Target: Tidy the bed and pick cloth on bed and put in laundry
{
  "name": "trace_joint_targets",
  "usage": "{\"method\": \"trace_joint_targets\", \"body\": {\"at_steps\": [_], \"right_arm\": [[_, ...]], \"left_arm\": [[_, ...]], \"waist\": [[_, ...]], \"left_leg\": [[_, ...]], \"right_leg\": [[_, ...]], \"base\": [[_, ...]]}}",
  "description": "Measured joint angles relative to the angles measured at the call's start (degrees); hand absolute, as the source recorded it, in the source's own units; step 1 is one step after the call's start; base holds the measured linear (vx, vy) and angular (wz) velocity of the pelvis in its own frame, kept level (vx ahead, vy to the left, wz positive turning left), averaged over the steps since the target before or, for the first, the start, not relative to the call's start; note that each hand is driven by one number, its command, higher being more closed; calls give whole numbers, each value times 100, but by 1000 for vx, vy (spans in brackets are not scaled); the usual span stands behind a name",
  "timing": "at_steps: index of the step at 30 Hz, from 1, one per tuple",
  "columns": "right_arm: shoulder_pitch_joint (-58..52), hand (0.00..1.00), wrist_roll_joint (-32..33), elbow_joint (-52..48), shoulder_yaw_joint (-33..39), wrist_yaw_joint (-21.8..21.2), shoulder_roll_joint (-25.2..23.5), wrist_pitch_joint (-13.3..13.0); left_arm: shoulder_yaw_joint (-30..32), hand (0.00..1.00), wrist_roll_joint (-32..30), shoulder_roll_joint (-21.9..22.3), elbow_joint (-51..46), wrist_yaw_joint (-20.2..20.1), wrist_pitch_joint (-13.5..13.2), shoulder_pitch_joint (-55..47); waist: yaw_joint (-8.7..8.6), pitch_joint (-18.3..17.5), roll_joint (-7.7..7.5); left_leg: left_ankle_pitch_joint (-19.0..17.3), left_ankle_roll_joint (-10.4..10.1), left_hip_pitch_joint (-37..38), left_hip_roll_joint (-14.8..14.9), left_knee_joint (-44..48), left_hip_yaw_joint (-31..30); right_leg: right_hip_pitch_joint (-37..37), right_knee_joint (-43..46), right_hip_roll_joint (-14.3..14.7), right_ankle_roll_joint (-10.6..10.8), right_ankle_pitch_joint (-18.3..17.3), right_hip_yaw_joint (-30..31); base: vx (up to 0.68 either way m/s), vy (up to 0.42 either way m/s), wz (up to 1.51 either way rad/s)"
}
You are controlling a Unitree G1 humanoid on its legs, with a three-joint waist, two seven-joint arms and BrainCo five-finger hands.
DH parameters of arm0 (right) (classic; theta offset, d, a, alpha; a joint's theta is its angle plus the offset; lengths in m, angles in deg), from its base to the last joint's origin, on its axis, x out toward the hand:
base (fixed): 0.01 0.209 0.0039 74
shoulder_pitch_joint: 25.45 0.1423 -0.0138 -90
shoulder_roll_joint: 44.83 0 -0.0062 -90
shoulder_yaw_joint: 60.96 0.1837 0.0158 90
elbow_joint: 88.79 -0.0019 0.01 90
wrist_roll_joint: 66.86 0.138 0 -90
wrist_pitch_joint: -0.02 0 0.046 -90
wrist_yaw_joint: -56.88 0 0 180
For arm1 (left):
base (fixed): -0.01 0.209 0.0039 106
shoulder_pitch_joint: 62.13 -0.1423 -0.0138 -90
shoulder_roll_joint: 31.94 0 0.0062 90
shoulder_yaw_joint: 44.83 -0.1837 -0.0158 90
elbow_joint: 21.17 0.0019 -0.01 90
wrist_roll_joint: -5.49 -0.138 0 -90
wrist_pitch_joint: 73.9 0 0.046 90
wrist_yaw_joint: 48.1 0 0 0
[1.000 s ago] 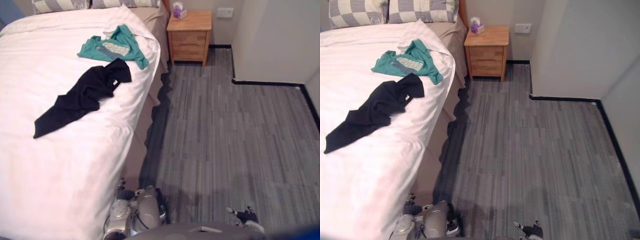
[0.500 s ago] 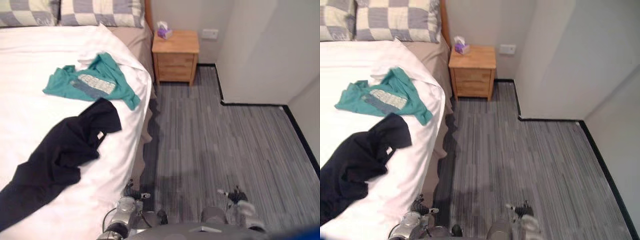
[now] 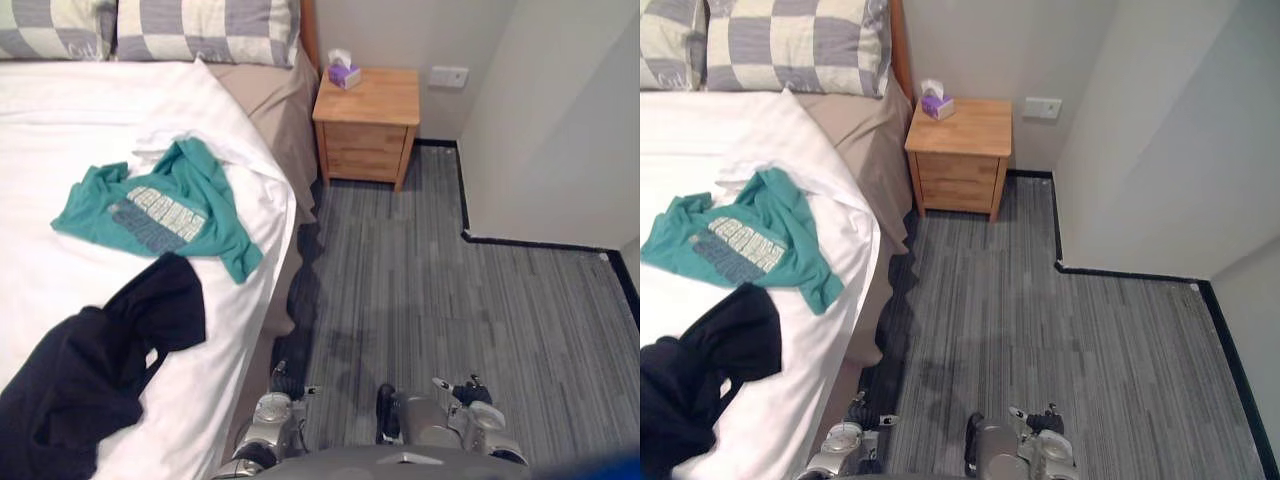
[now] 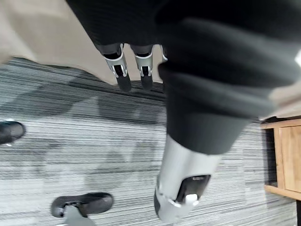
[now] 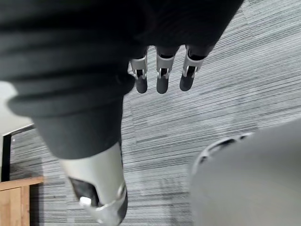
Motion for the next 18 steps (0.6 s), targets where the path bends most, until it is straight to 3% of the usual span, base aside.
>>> {"method": "trace_joint_targets", "body": {"at_steps": [1,2,3,4,6,8,10,12,13,14,15,18], "right_arm": [[-86,0,5,-99,-19,6,9,-24],[-113,0,4,-135,-37,9,30,-44],[-179,0,4,-160,-152,38,110,-59],[-203,0,11,-161,-237,58,169,-59],[-219,0,1,-81,-285,105,202,-45],[-246,0,1,11,-276,107,203,-21],[-168,0,-1,204,-208,100,185,34],[-133,0,-19,308,-167,89,170,70],[-143,0,-26,314,-161,83,174,72],[-139,0,-57,360,-164,74,135,74],[-149,0,-127,411,-190,37,45,89],[-43,0,-250,581,-199,-29,-38,111]], "left_arm": [[118,0,19,15,-151,-21,5,-120],[198,0,15,12,-259,-14,-3,-143],[250,0,52,-8,-365,1,3,-237],[271,0,66,-27,-370,15,-3,-295],[285,0,171,-148,-458,24,-3,-397],[271,0,294,-147,-587,37,-34,-485],[200,0,294,-192,-588,48,-87,-452],[143,0,289,-220,-559,84,-104,-422],[124,0,304,-212,-543,95,-106,-418],[122,0,303,-246,-548,92,-123,-398],[-24,0,290,-342,-489,90,-104,-339],[-69,0,315,-514,-450,-2,-113,-326]], "waist": [[-4,-26,65],[-5,-17,111],[66,-7,177],[113,-14,222],[212,-29,220],[341,-46,149],[405,-30,44],[424,-47,-21],[430,-47,-17],[501,-30,-115],[502,-154,-294],[559,-190,-450]], "left_leg": [[248,-237,-589,159,1295,-184],[539,-347,-887,237,1909,-301],[1283,-456,-1394,405,2993,-415],[1311,-416,-1623,522,3461,-361],[663,-211,-2188,757,4189,186],[135,-39,-2466,706,3697,619],[-156,-66,-2616,334,2369,853],[169,56,-2634,-201,31,869],[833,262,-2639,-390,-953,864],[1112,562,-2606,-504,-1005,883],[1165,650,-2425,-768,-1275,974],[1156,795,-2423,-863,-1206,984]], "right_leg": [[265,-222,135,-29,-17,-42],[387,-303,222,-69,-35,-43],[642,-455,349,-224,-129,66],[771,-535,418,-289,-131,105],[1321,-858,385,-388,-217,397],[1677,-1122,186,-268,-149,610],[1966,-1336,-110,-125,-151,683],[2151,-1466,-400,141,-243,668],[2311,-1543,-470,327,-352,660],[2403,-1570,-575,415,-404,669],[2418,-1562,-772,652,-263,587],[2433,-1529,-859,723,353,671]], "base": [[48,-157,6],[58,-131,-16],[111,-77,-25],[258,-53,-46],[344,-41,-55],[139,8,-60],[-12,66,-48],[298,166,-29],[483,247,-16],[572,211,8],[444,133,19],[414,154,30]]}}
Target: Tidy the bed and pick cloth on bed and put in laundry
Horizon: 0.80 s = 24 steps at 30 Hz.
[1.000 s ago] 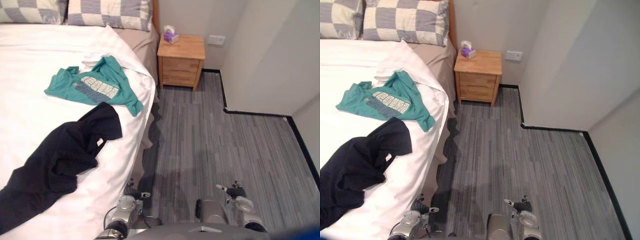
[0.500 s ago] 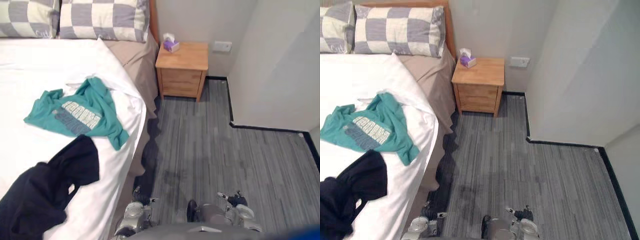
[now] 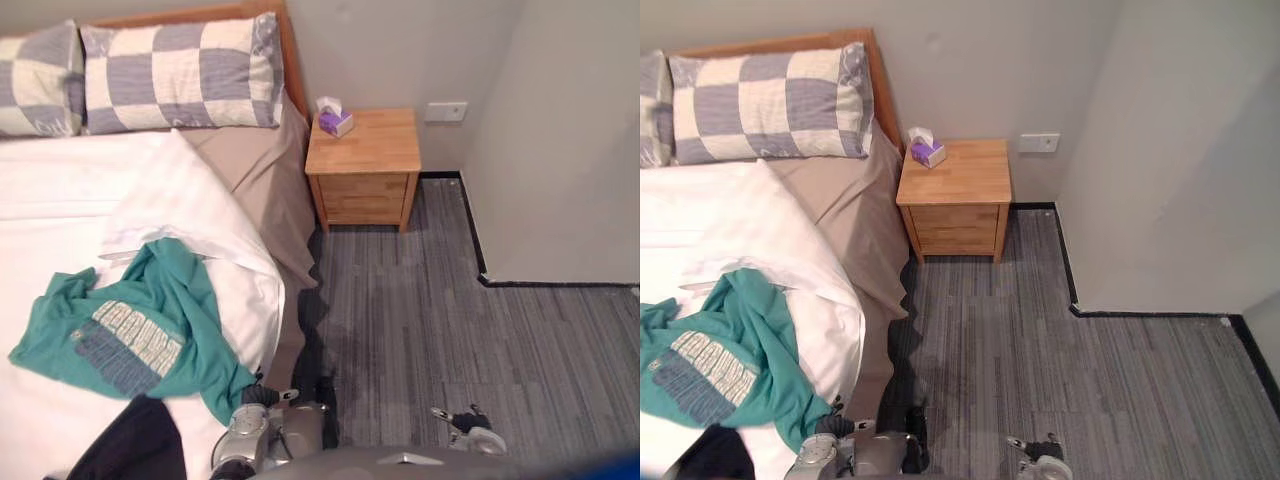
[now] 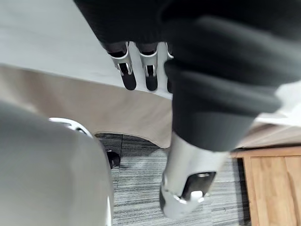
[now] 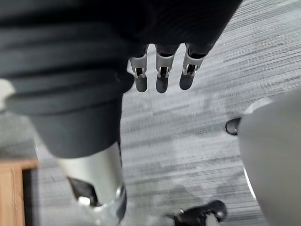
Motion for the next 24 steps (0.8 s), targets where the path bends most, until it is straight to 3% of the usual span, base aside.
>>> {"method": "trace_joint_targets", "body": {"at_steps": [1,3,5,6,7,8,9,10,11,12,13,14,15,17,18,20,21,22,24], "right_arm": [[0,0,-36,13,19,-15,-1,13],[5,0,-92,15,27,-77,6,26],[25,0,-93,13,61,-93,19,26],[40,0,-93,13,167,-93,32,30],[46,0,-83,8,206,-95,28,29],[64,0,-87,-52,178,-94,44,23],[62,0,-87,-117,102,-90,100,17],[60,0,-87,-151,34,-87,134,-4],[57,0,-85,-248,-70,-88,200,-59],[60,0,-85,-277,-96,-86,205,-62],[60,0,-88,-293,-137,-80,202,-65],[57,0,-72,-261,-212,-84,184,-69],[68,0,-51,-238,-219,-88,193,-76],[121,0,-93,-165,-228,-78,304,-60],[234,0,-80,-230,-189,-80,378,-58],[272,0,-62,-343,-219,-86,421,-61],[229,0,-71,-381,-289,-85,410,-73],[230,0,6,-303,-366,-98,280,-77],[219,0,-15,-238,-376,-93,290,-66]], "left_arm": [[-69,0,-15,-26,6,-70,8,12],[-239,0,-8,-93,94,-244,35,24],[-302,0,-6,-145,149,-400,112,34],[-422,0,-11,-173,247,-421,137,74],[-464,0,-11,-167,352,-426,151,104],[-491,0,-15,-190,494,-419,190,164],[-527,0,-11,-177,646,-360,227,200],[-549,0,-9,-148,647,-326,236,201],[-638,0,-15,-122,643,-211,233,196],[-667,0,-15,-122,642,-189,232,183],[-681,0,-17,-128,634,-142,225,183],[-679,0,-21,-198,604,-135,217,224],[-671,0,-24,-202,620,-130,220,226],[-626,0,-49,-74,587,-109,164,205],[-607,0,-79,21,582,-97,141,240],[-527,0,-79,155,583,-88,125,305],[-441,0,-80,185,587,-84,94,294],[-382,0,-80,83,615,-53,38,332],[-376,0,-80,127,603,-5,9,313]], "waist": [[46,-1,-6],[42,-3,-13],[22,-8,-31],[-34,24,13],[-79,27,-10],[-168,41,-18],[-252,58,66],[-277,74,121],[-293,101,239],[-303,92,254],[-314,91,228],[-314,103,66],[-358,117,52],[-282,106,333],[-324,263,496],[-333,324,605],[-363,268,470],[-342,313,256],[-342,223,301]], "left_leg": [[-34,44,150,-38,-61,0],[-141,65,512,-131,-266,-25],[-381,68,920,-185,-483,-106],[-624,102,1174,-173,-584,-177],[-698,107,1286,-183,-615,-201],[-762,93,1518,-156,-624,-301],[-800,32,1770,-19,-648,-330],[-819,0,1886,73,-651,-336],[-830,-30,2038,295,-633,-391],[-848,-77,2053,360,-610,-461],[-915,-237,2101,437,-615,-587],[-1038,-461,2125,396,-606,-722],[-1100,-559,2160,420,-618,-828],[-994,-782,2093,692,-721,-921],[-1036,-843,2086,854,-710,-958],[-1093,-878,2114,1006,-707,-1200],[-1235,-1020,2102,972,-764,-1470],[-1282,-1064,2117,890,-811,-1755],[-1114,-1048,1952,1068,-826,-1891]], "right_leg": [[15,166,-1,62,245,2],[-106,832,-33,103,412,12],[-583,2221,-100,139,478,3],[-1061,3386,-196,74,678,-40],[-1304,3939,-304,-47,481,-112],[-1631,4606,-474,-160,-150,-450],[-1843,4683,-532,-234,-553,-840],[-1931,4546,-510,-252,-708,-1007],[-2127,3858,-392,-194,-897,-1244],[-2216,3424,-319,-172,-893,-1254],[-2275,2430,-217,-47,-727,-1204],[-2292,1320,-164,-51,41,-838],[-2192,1260,-93,-159,277,-830],[-2119,1180,194,-159,363,-853],[-2313,1716,382,-17,252,-251],[-2752,2617,568,-17,-3,327],[-2765,2436,611,-83,-364,753],[-2615,2297,477,-147,-570,684],[-2526,2191,532,-210,-684,315]], "base": [[362,161,23],[394,163,20],[373,76,8],[289,-12,7],[240,-38,19],[46,-92,21],[-66,-115,21],[-231,-120,19],[-240,-82,20],[-335,-96,43],[-317,-102,65],[-229,-161,76],[-48,-189,53],[153,-142,35],[157,-12,49],[5,49,54],[-92,-33,97],[-39,-88,107],[97,-191,100]]}}
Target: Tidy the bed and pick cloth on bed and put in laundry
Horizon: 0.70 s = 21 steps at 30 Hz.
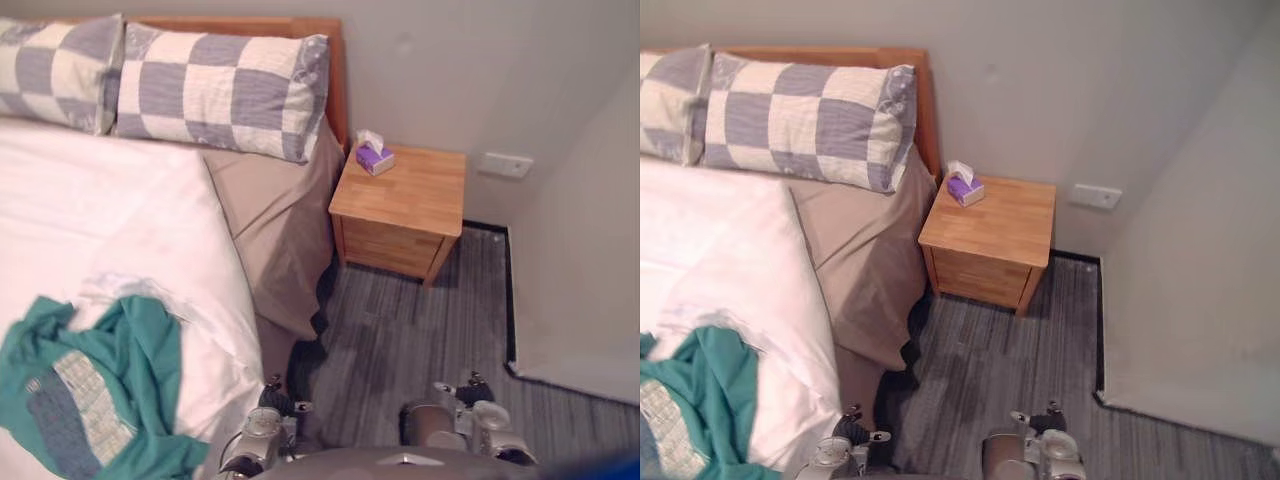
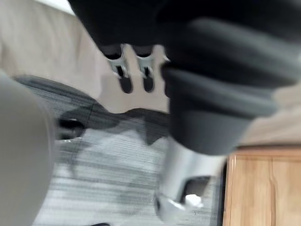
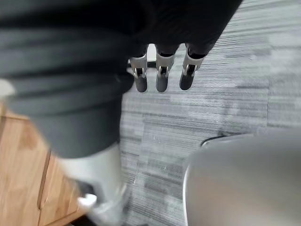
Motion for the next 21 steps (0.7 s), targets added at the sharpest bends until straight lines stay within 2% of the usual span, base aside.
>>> {"method": "trace_joint_targets", "body": {"at_steps": [1,3,5,7,8,9,10,11,12,13,14,15,16,17,18,19,20,21], "right_arm": [[28,0,-21,55,-3,1,32,17],[55,0,-67,189,-9,2,41,19],[85,0,-79,250,-16,3,23,12],[41,0,-112,324,-9,16,-1,9],[51,0,-146,380,-105,32,34,12],[53,0,-203,425,-177,46,88,11],[50,0,-206,448,-206,53,124,9],[30,0,-214,472,-171,62,170,14],[-2,0,-207,468,12,95,170,20],[-19,0,-197,469,79,115,172,25],[-63,0,-198,463,168,123,154,29],[-105,0,-197,454,240,130,123,29],[-109,0,-180,404,350,140,123,28],[-110,0,-180,387,376,158,90,27],[-108,0,-176,362,375,164,72,28],[-97,0,-160,321,377,166,57,25],[-86,0,-61,263,373,185,37,13],[-57,0,-5,218,365,197,30,7]], "left_arm": [[-2,0,7,28,-17,5,-13,1],[7,0,14,20,-18,28,-29,-43],[10,0,16,17,-50,28,-27,-68],[-90,0,27,11,-270,36,-29,-58],[-231,0,45,-16,-363,40,-23,30],[-331,0,62,-34,-409,35,-18,127],[-384,0,63,-46,-430,36,-19,158],[-537,0,65,-62,-448,35,-17,170],[-716,0,65,-94,-451,22,-12,141],[-765,0,64,-110,-449,5,-11,108],[-768,0,65,-122,-439,-11,-8,80],[-775,0,66,-152,-385,-14,-8,72],[-781,0,65,-202,-329,-14,0,68],[-767,0,66,-290,-247,-16,8,59],[-740,0,65,-375,-245,-16,19,57],[-729,0,66,-420,-235,-14,49,19],[-694,0,123,-498,-234,-15,84,-30],[-680,0,124,-561,-227,-13,117,-47]], "waist": [[34,-23,29],[68,-58,96],[65,-111,67],[73,-50,-59],[85,4,-149],[150,21,-176],[193,21,-163],[192,40,-211],[177,33,-224],[178,25,-237],[162,4,-297],[110,-13,-320],[55,-31,-292],[57,-36,-353],[62,-13,-419],[53,6,-437],[27,53,-365],[8,62,-347]], "left_leg": [[86,-95,-63,104,-7,-75],[223,-144,-176,226,41,-224],[326,-124,-455,250,232,-274],[386,-36,-957,192,672,149],[329,139,-1355,214,1182,1157],[241,304,-1611,282,1547,2203],[238,416,-1666,348,1680,2821],[250,559,-1655,320,1701,3736],[263,753,-1640,173,1577,4105],[290,793,-1638,14,1443,4061],[360,850,-1596,-369,1112,3765],[454,923,-1518,-623,826,3435],[466,938,-1459,-772,682,3244],[451,956,-1396,-901,596,3021],[404,988,-1293,-985,523,2818],[384,981,-1156,-1009,398,2585],[346,985,-1030,-941,324,2327],[337,966,-923,-867,267,2136]], "right_leg": [[83,-55,33,-42,-52,-226],[386,-372,94,-87,-37,-614],[763,-767,21,-153,70,-1198],[1173,-1136,-124,-135,176,-2015],[1352,-1247,-239,-132,178,-2531],[1467,-1326,-290,-133,178,-2876],[1559,-1377,-347,-132,177,-3102],[1717,-1443,-462,-124,182,-3429],[1822,-1428,-586,-116,187,-3656],[1867,-1421,-650,-109,191,-3704],[1957,-1385,-821,-44,229,-3851],[1958,-1036,-999,-37,232,-3954],[1913,-590,-1180,53,288,-3959],[1816,-23,-1395,183,395,-3897],[1637,677,-1625,106,641,-3810],[1334,1517,-1826,-384,1118,-3546],[870,2232,-1807,-397,906,-2983],[577,2431,-1655,-180,505,-2600]], "base": [[136,-190,90],[158,-149,94],[192,-39,157],[165,83,214],[153,255,220],[143,281,215],[147,309,190],[181,277,187],[214,276,177],[274,275,162],[314,240,153],[344,312,169],[316,293,149],[278,296,124],[246,248,109],[226,257,117],[252,182,114],[301,103,107]]}}
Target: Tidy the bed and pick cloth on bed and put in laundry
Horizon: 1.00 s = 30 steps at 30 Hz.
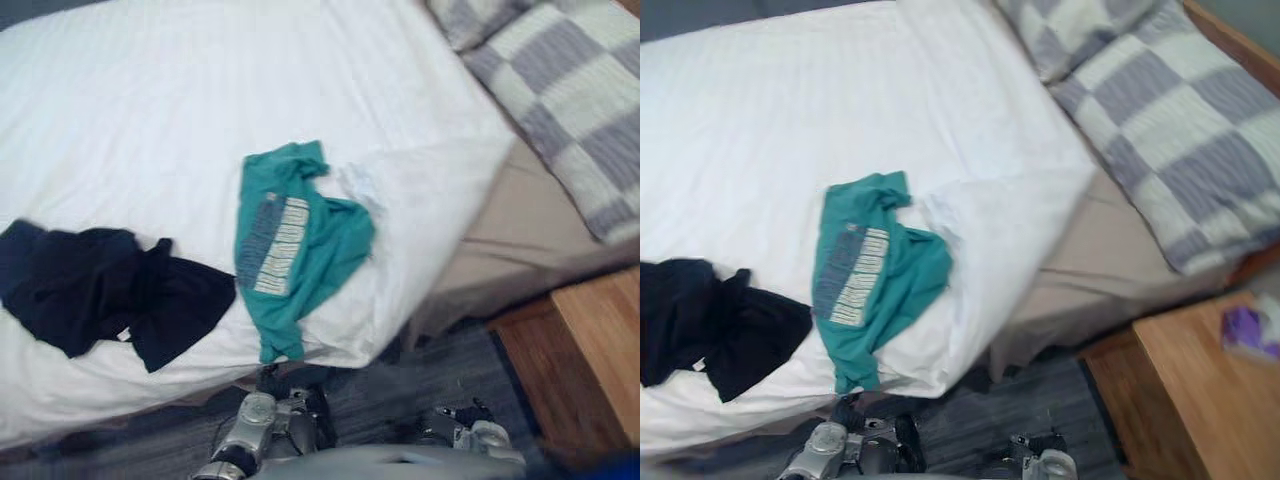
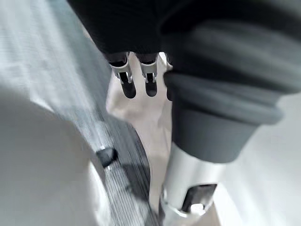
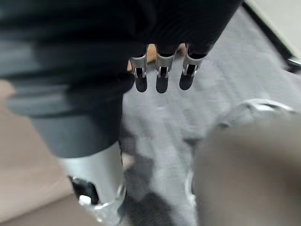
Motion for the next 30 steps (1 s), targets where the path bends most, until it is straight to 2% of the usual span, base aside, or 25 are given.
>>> {"method": "trace_joint_targets", "body": {"at_steps": [2,3,5,6,7,8,9,11,15,16,18,20,21,27,30], "right_arm": [[60,0,62,-115,-3,12,-2,-36],[69,0,125,-218,-15,12,-1,-75],[86,0,207,-276,-52,19,13,-105],[192,0,230,-298,-131,34,16,-94],[111,0,269,-269,-79,28,-29,-94],[88,0,448,-268,91,6,-46,-108],[119,0,488,-264,170,23,90,-74],[62,0,502,-236,213,10,134,3],[-228,0,506,-326,209,5,137,6],[-319,0,506,-324,206,4,112,8],[-503,0,506,-323,146,4,74,10],[-642,0,506,-321,60,3,66,15],[-714,0,505,-323,20,3,64,16],[-928,0,547,-332,24,7,98,38],[-929,0,543,-341,13,21,104,46]], "left_arm": [[108,0,19,-16,41,0,58,-24],[246,0,100,14,138,0,116,-19],[473,0,208,50,242,14,165,-34],[674,0,210,63,225,53,155,38],[775,0,185,53,246,50,153,4],[861,0,177,98,267,53,145,25],[982,0,173,226,250,48,132,46],[1294,0,148,386,241,46,129,41],[1347,0,135,547,219,36,90,-11],[1355,0,109,558,205,15,64,-24],[1411,0,110,554,201,-2,26,-94],[1412,0,108,539,206,-2,26,-151],[1420,0,109,534,208,-2,26,-183],[1393,0,109,602,214,-12,30,-206],[1390,0,107,611,212,-12,31,-204]], "waist": [[-25,73,117],[-78,115,187],[-153,117,191],[-5,124,181],[-110,181,92],[-178,285,195],[-129,371,420],[-132,377,437],[-108,274,423],[-101,196,355],[32,-14,230],[64,-122,247],[49,-192,203],[44,-236,339],[61,-239,348]], "left_leg": [[3,-8,323,248,-64,-185],[12,-66,484,380,-58,-269],[-12,-177,573,470,-65,-359],[-37,-354,470,535,-29,-370],[-102,-535,423,478,-67,-485],[-162,-632,489,486,-127,-589],[-141,-725,530,622,-244,-519],[91,-835,592,652,-292,-195],[129,-858,785,730,-536,-44],[183,-878,787,721,-614,-43],[200,-866,779,708,-700,35],[193,-860,775,712,-779,107],[205,-842,781,687,-827,141],[304,-809,819,588,-920,207],[298,-821,905,584,-949,288]], "right_leg": [[-579,-215,510,165,-482,777],[-843,-590,810,237,-552,1099],[-1141,-1436,1079,247,-540,1539],[-1202,-2445,1377,282,-377,1959],[-909,-3361,1495,260,332,2506],[-760,-3471,1563,192,249,2517],[-769,-3443,1696,177,349,2509],[-722,-3446,1723,105,228,2505],[-549,-3443,1753,63,104,2258],[-548,-3452,1742,77,106,2244],[-543,-3582,1739,108,184,2264],[-534,-3743,1732,123,294,2287],[-526,-3827,1722,133,361,2290],[-442,-4057,1651,178,568,2295],[-385,-4083,1654,180,570,2305]], "base": [[372,-27,87],[342,-69,92],[229,-160,46],[183,-299,23],[166,-321,35],[95,-193,53],[64,-165,15],[16,-169,-4],[-93,-54,31],[-116,10,27],[-93,17,-2],[-43,27,-16],[-16,39,-13],[54,36,-2],[78,35,-1]]}}
